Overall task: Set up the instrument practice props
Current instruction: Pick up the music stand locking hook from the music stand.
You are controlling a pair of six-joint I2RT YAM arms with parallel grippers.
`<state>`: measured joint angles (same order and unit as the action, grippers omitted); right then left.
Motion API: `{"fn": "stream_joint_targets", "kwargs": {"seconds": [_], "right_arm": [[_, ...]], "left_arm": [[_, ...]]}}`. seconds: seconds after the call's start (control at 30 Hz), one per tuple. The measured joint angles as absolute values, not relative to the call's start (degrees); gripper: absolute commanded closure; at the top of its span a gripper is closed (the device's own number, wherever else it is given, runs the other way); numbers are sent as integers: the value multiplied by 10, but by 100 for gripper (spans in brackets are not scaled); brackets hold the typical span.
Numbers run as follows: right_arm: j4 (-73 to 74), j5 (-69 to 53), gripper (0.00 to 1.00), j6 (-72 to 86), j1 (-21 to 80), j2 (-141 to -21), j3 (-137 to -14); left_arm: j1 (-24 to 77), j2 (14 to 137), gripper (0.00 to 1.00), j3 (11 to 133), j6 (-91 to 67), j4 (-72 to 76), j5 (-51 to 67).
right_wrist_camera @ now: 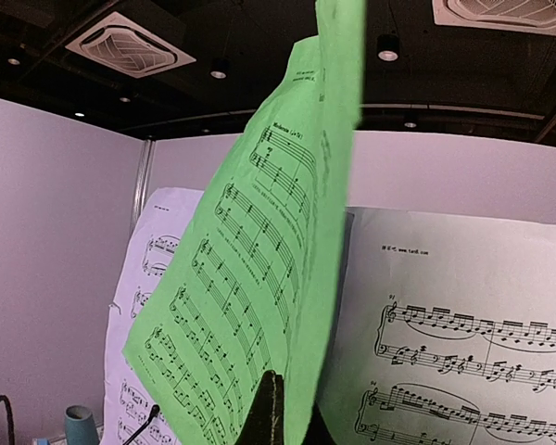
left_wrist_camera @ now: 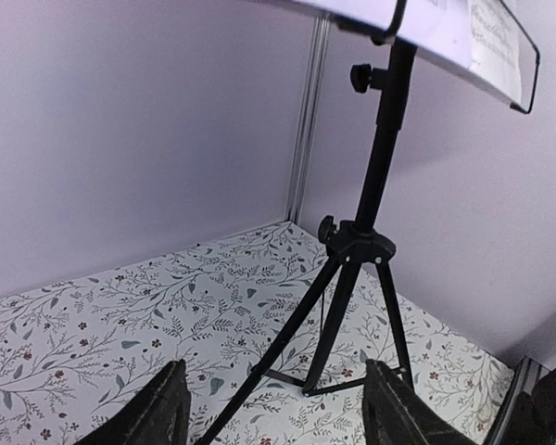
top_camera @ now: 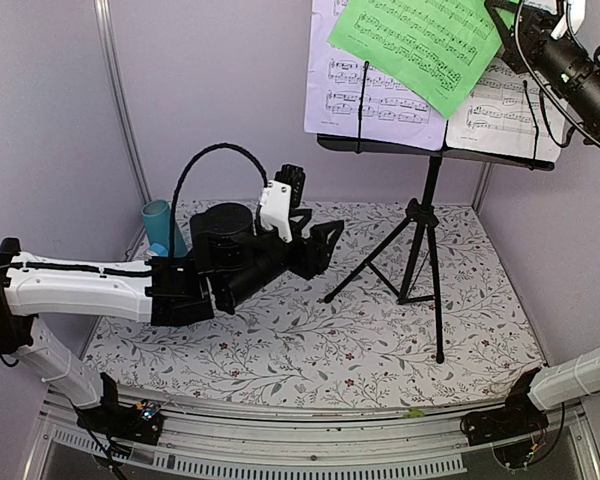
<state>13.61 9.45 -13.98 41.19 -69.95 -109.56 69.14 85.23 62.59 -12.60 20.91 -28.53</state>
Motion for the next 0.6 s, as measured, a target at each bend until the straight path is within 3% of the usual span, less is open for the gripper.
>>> {"fn": "stream_joint_targets", "kwargs": {"seconds": [0.6], "right_arm": [[124,100,100,-145,412,-694,-1082]], "left_arm": [[778,844,37,735,-57,185,-387]]}}
